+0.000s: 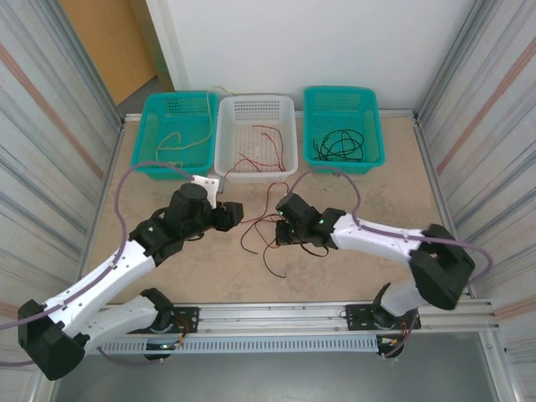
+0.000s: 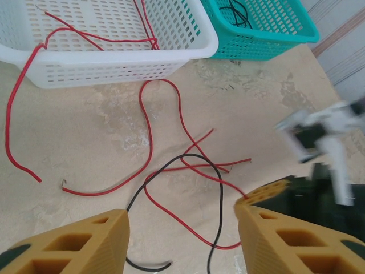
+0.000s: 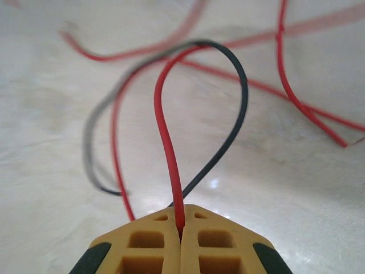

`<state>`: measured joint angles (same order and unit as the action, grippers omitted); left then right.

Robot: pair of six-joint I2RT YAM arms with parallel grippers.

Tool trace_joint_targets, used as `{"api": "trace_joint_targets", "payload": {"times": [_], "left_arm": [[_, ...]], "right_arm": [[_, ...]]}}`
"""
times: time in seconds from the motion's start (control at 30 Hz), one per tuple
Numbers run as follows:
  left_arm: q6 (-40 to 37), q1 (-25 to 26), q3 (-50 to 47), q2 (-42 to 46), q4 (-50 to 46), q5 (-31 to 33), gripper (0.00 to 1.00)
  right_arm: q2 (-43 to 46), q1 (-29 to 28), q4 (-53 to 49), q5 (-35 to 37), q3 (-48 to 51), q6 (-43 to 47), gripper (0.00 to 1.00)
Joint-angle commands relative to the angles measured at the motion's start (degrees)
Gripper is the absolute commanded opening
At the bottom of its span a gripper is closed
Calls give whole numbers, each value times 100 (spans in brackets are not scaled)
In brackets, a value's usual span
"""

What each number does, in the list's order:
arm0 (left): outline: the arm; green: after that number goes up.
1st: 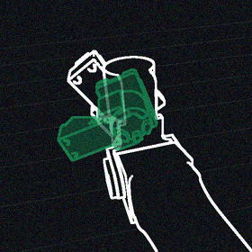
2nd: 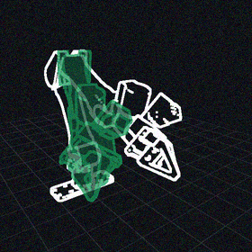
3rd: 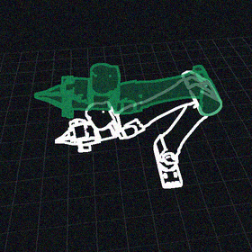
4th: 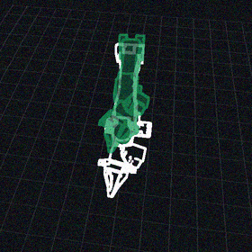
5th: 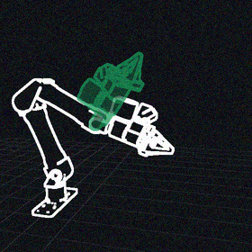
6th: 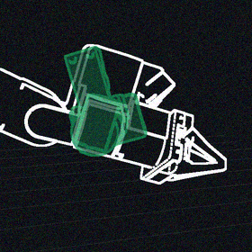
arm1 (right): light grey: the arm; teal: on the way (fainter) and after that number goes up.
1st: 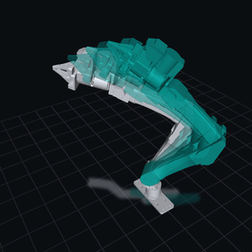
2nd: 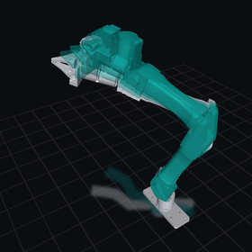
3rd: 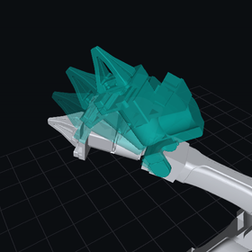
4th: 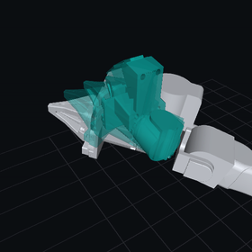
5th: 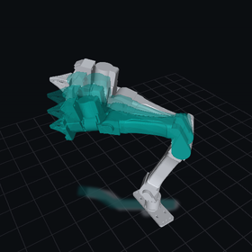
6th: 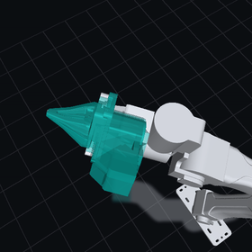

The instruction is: Untangle the cables

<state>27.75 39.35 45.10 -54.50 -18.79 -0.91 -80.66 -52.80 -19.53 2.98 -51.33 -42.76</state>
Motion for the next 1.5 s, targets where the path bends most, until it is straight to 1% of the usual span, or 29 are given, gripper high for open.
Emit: {"api": "trace_joint_targets", "payload": {"times": [0.0,0.13,0.23,0.33,0.4,0.6,0.73,0.8,0.97,1.07,1.13,1.2,1.27,1.37,1.47], "left_arm": [[25,-39,-122,-49,450,-348,62],[51,35,-59,-220,744,-719,71],[16,201,-84,-304,1131,-1051,79],[-45,465,-40,-439,1294,-1057,83],[-79,565,46,-562,1139,-825,81],[-8,573,25,-754,955,-442,75],[-6,566,-37,-764,1034,-492,73],[-11,565,-37,-773,987,-474,73],[6,573,-94,-759,986,-488,72],[31,566,-91,-714,1105,-702,72],[-32,573,-53,-655,1277,-1079,72],[-53,570,56,-565,1373,-1436,70],[-143,570,118,-414,1488,-1690,70],[-379,566,252,-158,1388,-1715,71],[-638,566,376,-7,1125,-1518,70]], "right_arm": [[813,-110,-491,311,-317,414,0],[1441,-252,-516,275,-509,604,0],[1622,-293,-550,230,-690,730,0],[1697,-332,-564,194,-864,820,0],[1787,-363,-496,199,-911,857,0],[2166,-382,-392,223,-964,901,0],[2379,-380,-395,309,-983,978,0],[2636,-380,-322,269,-992,1013,0],[2898,-287,-133,90,-975,1042,0],[2932,-215,-134,36,-958,1016,0],[2903,-197,-173,28,-958,1000,0],[2877,-187,-183,14,-949,998,0],[2855,-187,-197,41,-957,996,0],[2797,-163,-244,102,-968,992,0],[2794,-143,-269,96,-949,980,0]]}}
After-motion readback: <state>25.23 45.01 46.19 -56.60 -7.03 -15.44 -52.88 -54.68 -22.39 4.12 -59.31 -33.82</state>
